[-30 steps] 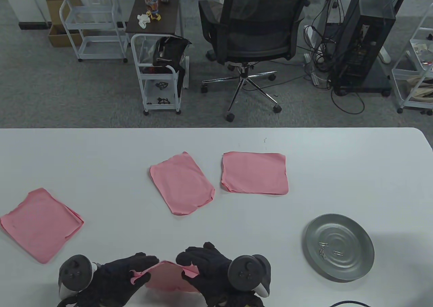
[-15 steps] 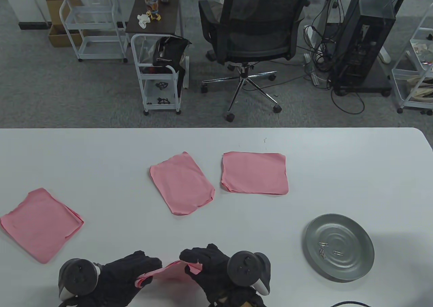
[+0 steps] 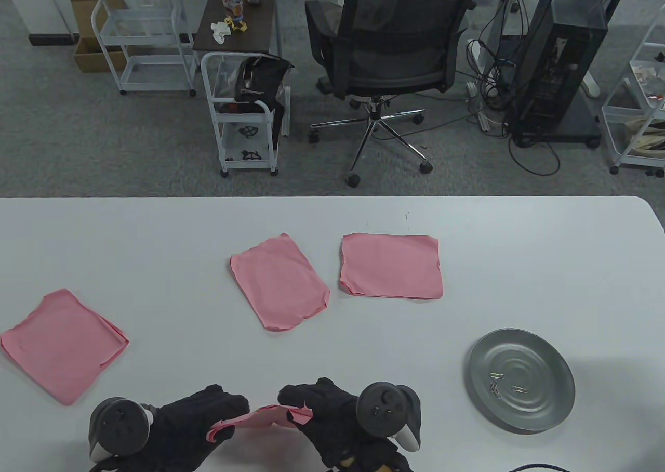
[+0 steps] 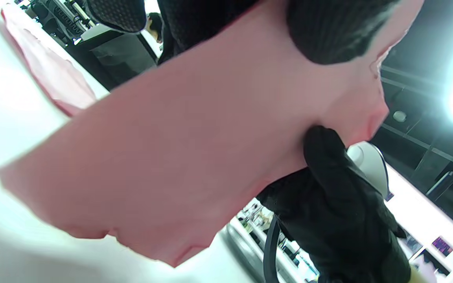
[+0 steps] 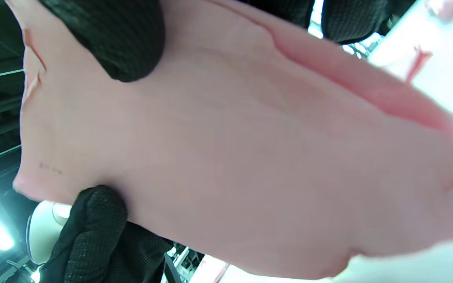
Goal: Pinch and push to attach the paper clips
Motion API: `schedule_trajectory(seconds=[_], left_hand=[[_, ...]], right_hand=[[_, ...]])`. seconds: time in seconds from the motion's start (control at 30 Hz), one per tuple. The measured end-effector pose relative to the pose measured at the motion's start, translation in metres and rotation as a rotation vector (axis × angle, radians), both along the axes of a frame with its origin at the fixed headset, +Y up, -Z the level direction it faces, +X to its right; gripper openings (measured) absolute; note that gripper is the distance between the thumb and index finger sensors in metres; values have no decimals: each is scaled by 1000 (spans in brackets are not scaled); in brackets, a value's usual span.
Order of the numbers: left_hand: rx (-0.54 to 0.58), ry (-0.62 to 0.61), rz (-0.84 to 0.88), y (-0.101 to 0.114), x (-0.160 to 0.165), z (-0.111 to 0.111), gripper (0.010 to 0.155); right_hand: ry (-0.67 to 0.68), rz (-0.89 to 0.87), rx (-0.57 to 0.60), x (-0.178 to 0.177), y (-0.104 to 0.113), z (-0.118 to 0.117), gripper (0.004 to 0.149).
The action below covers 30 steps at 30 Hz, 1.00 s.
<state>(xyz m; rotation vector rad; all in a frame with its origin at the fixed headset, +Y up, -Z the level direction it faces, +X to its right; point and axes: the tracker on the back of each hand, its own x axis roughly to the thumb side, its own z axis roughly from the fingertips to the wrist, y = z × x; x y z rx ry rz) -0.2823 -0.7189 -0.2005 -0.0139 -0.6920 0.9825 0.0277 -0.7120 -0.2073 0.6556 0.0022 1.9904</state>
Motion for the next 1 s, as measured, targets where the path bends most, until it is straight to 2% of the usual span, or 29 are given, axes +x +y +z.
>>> schedule_trajectory(seconds=[0.07,0.17,0.2,0.27,0.3,0.37,0.4,0.43,0.47,0.53,0.6,0.67,0.73,0.77,0.8,0.87,0.9,1.0], left_hand=[[-40,-25,32,-2,0,1,57],[-35,-68,74,-4,1,2,47],[-31,-46,71,-3,0,3,47],[-22,-17,82,-2,-2,2,46],[-27,-13,93,-2,-2,2,46],[-30,-3,91,-2,-5,2,46],[-32,1,85,-2,-7,2,46],[-35,3,85,-2,-8,2,46],[-41,4,94,-2,-8,1,46],[-44,7,101,-1,-8,0,46],[-48,10,90,-1,-6,0,46],[-54,3,70,-3,-4,-1,46],[-61,-5,49,-6,-2,-2,46],[-66,-6,36,-8,-1,-2,46],[-68,-7,29,-9,-1,-2,46],[-77,-2,15,-11,-2,-3,46],[-81,1,15,-12,-3,-3,46],[-103,16,26,-14,-5,-6,46]], right_hand=[[20,-32,21,0,8,5,43],[47,-62,-11,-3,11,8,43],[44,-52,-14,-2,13,7,44],[-31,-4,-6,13,20,2,57],[-113,-3,12,24,25,0,60],[-364,-16,81,65,34,-6,56],[-596,54,92,100,35,-9,54],[-664,98,94,114,35,-11,54],[-826,254,73,154,29,-15,52],[-975,440,8,192,16,-14,51],[-1107,676,-122,230,-6,-6,56],[-1051,729,-267,250,-26,-4,68],[-906,665,-543,256,-40,-7,77],[-854,648,-621,256,-46,-9,79],[-841,673,-638,255,-51,-12,80],[-864,847,-616,254,-60,-17,83],[-855,844,-588,254,-61,-19,83],[-852,815,-600,255,-63,-21,79]])
